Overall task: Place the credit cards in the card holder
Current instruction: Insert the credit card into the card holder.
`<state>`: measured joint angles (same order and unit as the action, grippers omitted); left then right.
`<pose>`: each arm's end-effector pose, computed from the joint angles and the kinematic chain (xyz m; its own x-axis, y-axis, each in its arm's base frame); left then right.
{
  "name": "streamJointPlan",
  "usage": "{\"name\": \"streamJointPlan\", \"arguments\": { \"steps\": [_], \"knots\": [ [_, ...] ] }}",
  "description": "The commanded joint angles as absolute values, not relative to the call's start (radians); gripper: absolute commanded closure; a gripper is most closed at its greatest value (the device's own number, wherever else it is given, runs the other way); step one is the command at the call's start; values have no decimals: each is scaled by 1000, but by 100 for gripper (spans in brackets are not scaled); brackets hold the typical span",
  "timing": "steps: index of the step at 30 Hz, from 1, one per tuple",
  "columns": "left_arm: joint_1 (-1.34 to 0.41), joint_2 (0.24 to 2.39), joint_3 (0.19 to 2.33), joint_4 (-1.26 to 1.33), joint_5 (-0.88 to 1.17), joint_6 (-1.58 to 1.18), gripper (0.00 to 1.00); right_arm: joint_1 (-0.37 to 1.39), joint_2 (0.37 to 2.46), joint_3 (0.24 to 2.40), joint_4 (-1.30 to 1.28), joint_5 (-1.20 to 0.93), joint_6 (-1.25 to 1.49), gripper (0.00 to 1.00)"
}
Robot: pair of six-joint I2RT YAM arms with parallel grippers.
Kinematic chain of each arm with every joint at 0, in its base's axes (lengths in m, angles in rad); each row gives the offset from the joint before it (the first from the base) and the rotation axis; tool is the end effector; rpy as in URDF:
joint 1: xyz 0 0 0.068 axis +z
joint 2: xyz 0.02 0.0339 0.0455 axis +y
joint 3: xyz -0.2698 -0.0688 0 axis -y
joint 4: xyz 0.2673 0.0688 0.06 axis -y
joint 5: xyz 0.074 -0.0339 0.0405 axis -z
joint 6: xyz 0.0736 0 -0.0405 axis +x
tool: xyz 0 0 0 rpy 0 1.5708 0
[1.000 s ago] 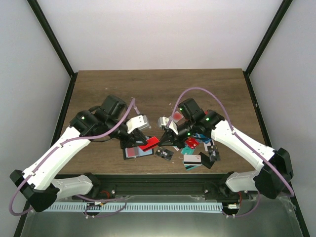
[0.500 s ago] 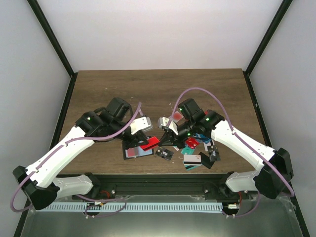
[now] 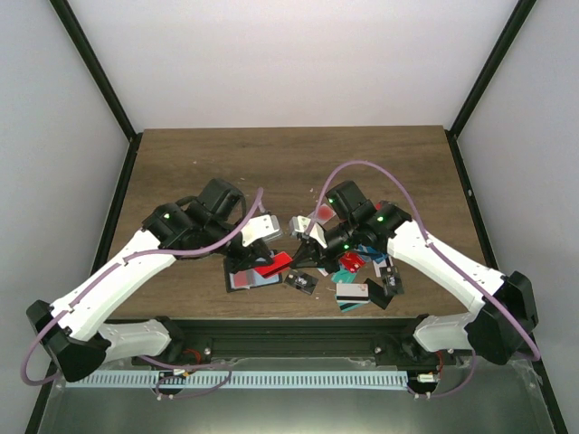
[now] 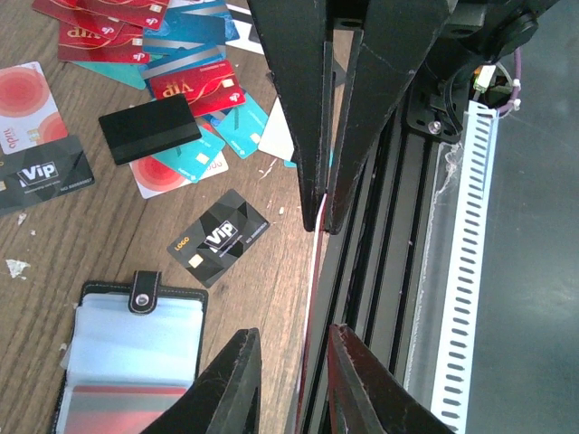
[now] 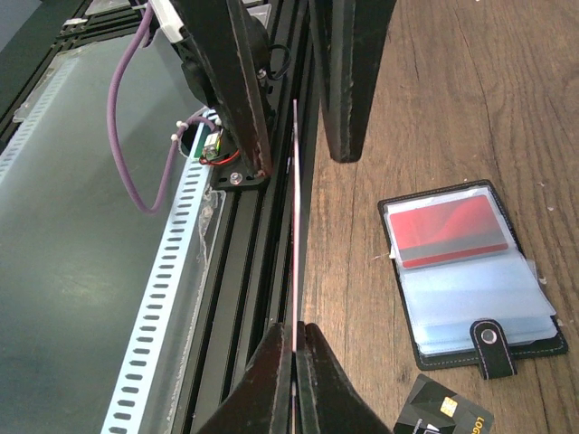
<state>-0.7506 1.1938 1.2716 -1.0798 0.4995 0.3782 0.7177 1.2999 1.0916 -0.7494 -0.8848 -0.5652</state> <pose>0.1640 -0.2012 0.3282 -0.2818 0.7061 -0.6496 0.9593 0.2208 -0.1762 0.1819 0.2344 0.2782 -0.1175 -0.5530 -0.8249 -0.9650 -0.1324 0.2263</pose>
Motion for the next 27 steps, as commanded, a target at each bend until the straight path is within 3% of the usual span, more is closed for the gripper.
{"name": "streamJointPlan", "arguments": {
  "steps": [1,7,10,11,13,14,16,21,27],
  "knots": [
    [-759,1202,1258,-1073,530,395,79,728,1269,1134,-740,-882,-584,99],
    [-758,1208,1253,-1061,533,386,95,728,1260,1121,-733,-882,-585,99],
    [-758,1208,1249,-1060,550,367,96,729,1250,1115,-718,-871,-583,99],
    [-758,1208,1248,-1058,555,352,96,729,1246,1110,-704,-853,-569,91],
    [-758,1211,1242,-1036,512,289,96,729,1229,1088,-642,-763,-496,43],
    [-753,1213,1236,-1026,475,248,96,728,1217,1075,-610,-709,-454,26],
    [-741,1224,1219,-1009,410,163,96,729,1188,1038,-561,-634,-413,7],
    [-647,1264,1153,-912,379,-100,96,728,1117,899,-352,-486,-182,4],
    [-486,1316,1001,-814,426,-364,96,727,1124,818,-207,-364,206,7]
  ]
}}
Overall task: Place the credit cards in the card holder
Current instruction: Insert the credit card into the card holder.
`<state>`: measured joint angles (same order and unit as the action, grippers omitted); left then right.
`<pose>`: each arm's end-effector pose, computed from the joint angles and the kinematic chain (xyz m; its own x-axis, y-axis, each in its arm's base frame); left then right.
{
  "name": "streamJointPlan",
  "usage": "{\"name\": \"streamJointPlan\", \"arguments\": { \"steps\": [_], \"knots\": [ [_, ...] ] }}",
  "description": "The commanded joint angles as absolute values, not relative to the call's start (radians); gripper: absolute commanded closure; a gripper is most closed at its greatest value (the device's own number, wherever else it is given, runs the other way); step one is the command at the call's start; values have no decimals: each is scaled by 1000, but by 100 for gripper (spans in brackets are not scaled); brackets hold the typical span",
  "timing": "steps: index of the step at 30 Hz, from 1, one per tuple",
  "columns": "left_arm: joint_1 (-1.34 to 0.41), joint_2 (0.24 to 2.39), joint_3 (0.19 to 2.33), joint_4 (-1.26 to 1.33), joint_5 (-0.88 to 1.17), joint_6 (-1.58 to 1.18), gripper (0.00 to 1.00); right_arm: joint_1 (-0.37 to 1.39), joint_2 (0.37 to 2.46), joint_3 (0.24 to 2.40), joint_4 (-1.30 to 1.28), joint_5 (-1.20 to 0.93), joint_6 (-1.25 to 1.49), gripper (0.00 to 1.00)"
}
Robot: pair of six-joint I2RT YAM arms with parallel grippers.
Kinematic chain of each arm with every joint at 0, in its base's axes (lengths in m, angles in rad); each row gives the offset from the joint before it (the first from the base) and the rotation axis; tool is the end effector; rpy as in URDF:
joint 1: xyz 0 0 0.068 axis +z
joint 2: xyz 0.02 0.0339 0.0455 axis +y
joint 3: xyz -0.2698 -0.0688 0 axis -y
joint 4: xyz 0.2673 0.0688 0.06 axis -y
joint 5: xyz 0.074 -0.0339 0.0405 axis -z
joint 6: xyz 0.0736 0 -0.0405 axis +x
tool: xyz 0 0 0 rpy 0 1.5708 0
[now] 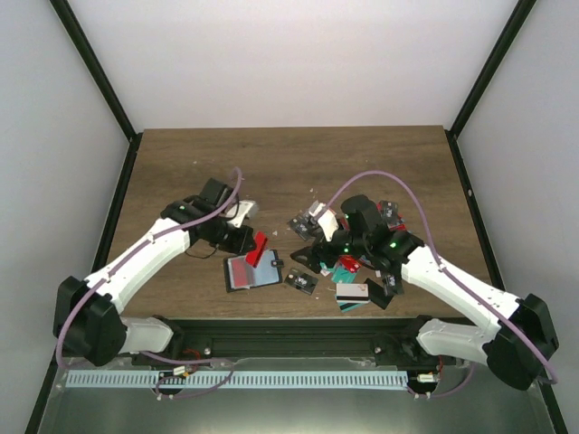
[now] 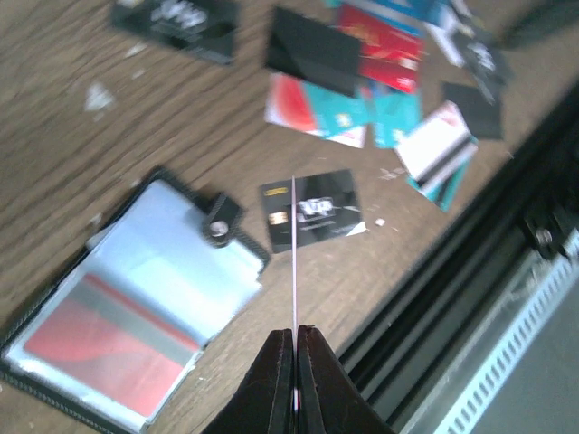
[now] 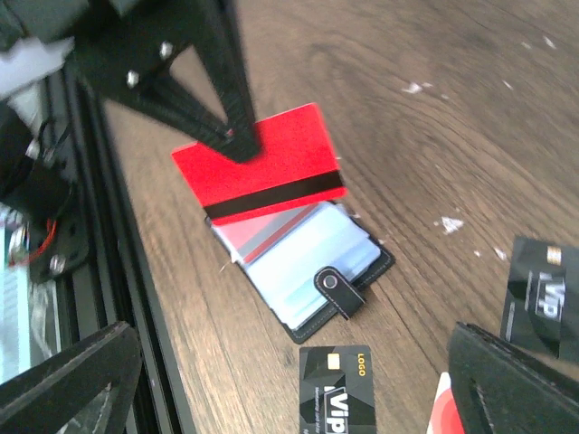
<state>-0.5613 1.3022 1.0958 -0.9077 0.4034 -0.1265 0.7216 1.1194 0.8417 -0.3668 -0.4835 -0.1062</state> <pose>0.2257 -0.1761 0.2504 -0.8340 0.3873 -0.3930 0.5352 0.7413 -0.4051 0.1929 0.2153 0.2571 -0.3569 -0.4391 -0.8245 -0.9068 0.3748 0.1930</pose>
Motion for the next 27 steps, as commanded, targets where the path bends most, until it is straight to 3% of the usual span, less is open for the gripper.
{"name": "streamJointPlan", "arguments": {
  "steps": [1,7,16,27],
  "knots": [
    [-468,1308,960,-776,444,-408,96,728,1139,813,-189,-366,265,8],
    [-421,1219,781,-614,424,-600,96,727,1241,769,-95,-445,525,23],
    [-410,1200,633,-475,405,-678,96,727,1358,714,31,-507,604,50],
    [-409,1234,601,-417,409,-663,96,726,1498,730,81,-562,638,55]
  ]
}}
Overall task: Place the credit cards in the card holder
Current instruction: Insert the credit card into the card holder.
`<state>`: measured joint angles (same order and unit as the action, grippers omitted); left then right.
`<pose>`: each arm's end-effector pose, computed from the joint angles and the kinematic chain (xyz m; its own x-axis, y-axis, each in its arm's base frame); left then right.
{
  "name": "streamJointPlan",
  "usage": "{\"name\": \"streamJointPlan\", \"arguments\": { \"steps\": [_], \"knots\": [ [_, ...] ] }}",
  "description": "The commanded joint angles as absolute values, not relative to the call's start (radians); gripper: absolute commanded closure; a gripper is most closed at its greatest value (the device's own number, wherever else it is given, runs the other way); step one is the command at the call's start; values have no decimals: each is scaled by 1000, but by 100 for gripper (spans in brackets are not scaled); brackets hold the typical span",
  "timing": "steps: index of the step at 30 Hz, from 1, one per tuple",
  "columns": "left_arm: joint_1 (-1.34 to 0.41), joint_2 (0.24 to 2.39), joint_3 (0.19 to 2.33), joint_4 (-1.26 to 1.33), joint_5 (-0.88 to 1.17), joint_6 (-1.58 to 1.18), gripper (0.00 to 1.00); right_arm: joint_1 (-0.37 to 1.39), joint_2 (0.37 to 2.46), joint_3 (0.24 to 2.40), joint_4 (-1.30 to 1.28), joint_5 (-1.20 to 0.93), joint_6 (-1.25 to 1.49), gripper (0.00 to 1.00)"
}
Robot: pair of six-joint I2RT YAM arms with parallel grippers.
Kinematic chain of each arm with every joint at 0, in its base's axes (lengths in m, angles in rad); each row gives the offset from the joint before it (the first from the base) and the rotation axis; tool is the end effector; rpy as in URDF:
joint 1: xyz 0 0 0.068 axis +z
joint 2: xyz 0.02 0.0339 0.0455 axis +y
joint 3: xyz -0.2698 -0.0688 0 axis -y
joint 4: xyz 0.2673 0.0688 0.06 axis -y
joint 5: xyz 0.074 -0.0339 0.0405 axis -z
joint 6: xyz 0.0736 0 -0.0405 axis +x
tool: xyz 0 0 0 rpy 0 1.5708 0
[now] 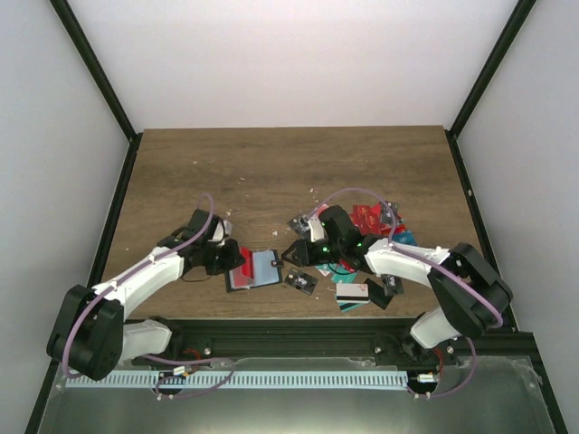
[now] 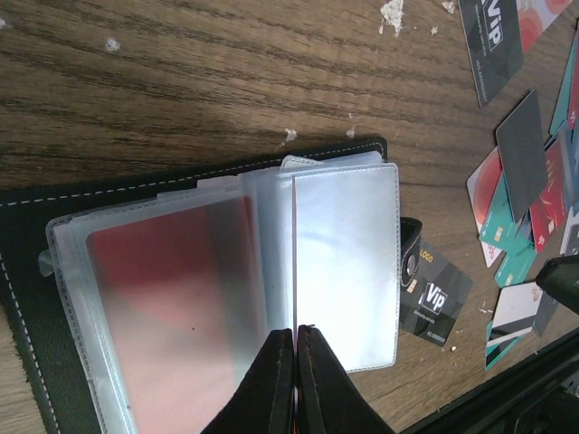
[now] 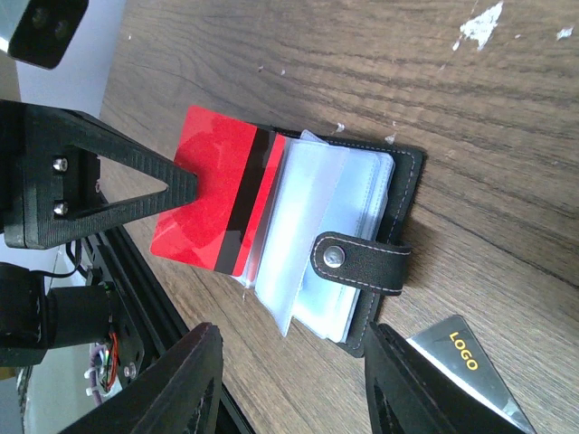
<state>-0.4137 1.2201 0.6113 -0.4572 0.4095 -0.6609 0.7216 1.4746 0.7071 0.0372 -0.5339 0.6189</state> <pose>0.2165 -0.1271 0.1394 -0.9673 -0.1903 -0.1679 -0.0616 0.8180 -0.5720 0.2233 0.2464 0.1480 -0.9029 -0.1293 -0.4098 -0.4045 0.5781 0.7087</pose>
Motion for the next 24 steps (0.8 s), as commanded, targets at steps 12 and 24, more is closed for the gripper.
{"name": "streamJointPlan", "arguments": {
  "steps": [12,24],
  "knots": [
    [-409,1228,611,-459,378,-621,96,713,1595,732,120,-599,653,55],
    [-410,1250,564,-403,398,-623,96,713,1661,742,150,-636,677,56]
  ]
}}
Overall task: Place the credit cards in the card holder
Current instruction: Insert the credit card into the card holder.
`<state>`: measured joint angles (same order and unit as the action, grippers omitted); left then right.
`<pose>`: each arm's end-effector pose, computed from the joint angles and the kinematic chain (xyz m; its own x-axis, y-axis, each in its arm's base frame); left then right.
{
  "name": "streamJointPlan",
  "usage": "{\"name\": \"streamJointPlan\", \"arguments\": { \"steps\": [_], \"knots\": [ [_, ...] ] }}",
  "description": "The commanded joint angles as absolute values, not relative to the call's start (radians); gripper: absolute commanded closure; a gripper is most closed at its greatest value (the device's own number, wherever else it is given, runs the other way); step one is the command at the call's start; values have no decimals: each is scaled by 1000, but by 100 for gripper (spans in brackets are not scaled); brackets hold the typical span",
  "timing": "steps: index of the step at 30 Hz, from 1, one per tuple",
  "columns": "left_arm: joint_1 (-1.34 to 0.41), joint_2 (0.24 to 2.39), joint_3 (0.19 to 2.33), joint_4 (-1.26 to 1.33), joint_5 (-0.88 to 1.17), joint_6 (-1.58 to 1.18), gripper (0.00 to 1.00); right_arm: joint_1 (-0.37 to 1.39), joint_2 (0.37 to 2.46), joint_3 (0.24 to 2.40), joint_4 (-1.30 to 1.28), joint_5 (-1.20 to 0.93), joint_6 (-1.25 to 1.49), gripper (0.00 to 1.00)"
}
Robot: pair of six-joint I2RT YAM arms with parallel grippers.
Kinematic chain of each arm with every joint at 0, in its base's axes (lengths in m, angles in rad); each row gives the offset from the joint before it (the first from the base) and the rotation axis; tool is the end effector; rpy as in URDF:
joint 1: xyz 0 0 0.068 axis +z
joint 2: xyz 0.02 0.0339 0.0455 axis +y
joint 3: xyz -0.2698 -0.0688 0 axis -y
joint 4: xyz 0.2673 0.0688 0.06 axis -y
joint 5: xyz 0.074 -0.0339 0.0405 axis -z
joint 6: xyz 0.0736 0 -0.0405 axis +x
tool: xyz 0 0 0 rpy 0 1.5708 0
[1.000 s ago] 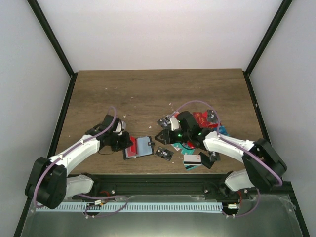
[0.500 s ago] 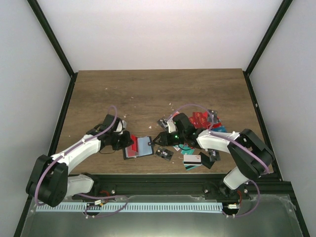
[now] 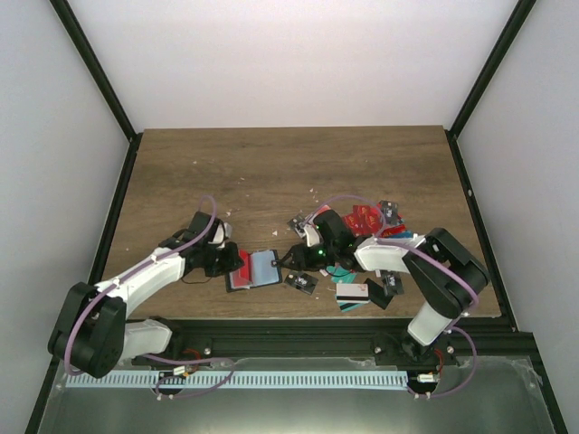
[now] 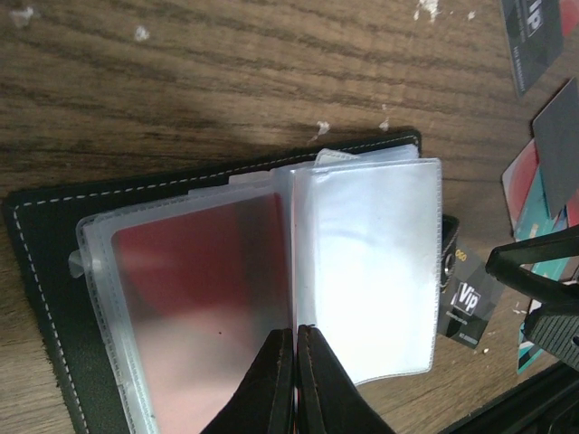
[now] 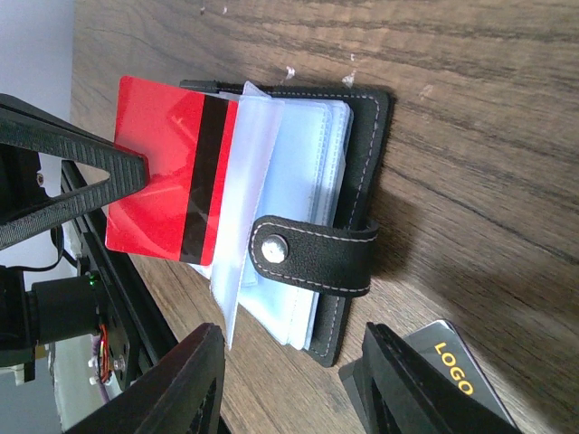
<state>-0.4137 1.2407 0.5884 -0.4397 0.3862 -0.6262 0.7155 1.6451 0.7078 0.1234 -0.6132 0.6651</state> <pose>0.2149 -0.1246 0.1280 -0.9699 -0.1671 -0.1774 -0.0458 0.8398 -0.5409 0.2279 0.2542 0.1051 -0.9469 -0.1543 -0.2821 -0.3182 0.5760 0.7530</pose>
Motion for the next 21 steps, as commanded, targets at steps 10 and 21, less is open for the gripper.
{"name": "streamJointPlan", "arguments": {
  "steps": [10,21],
  "knots": [
    [-411,1266,545,-325,433,-643,96,713,1719,748,174,-661,681,57],
    [-411,1227,541,-322,440,-646,96,714,1742,765,165,-655,679,58]
  ]
}}
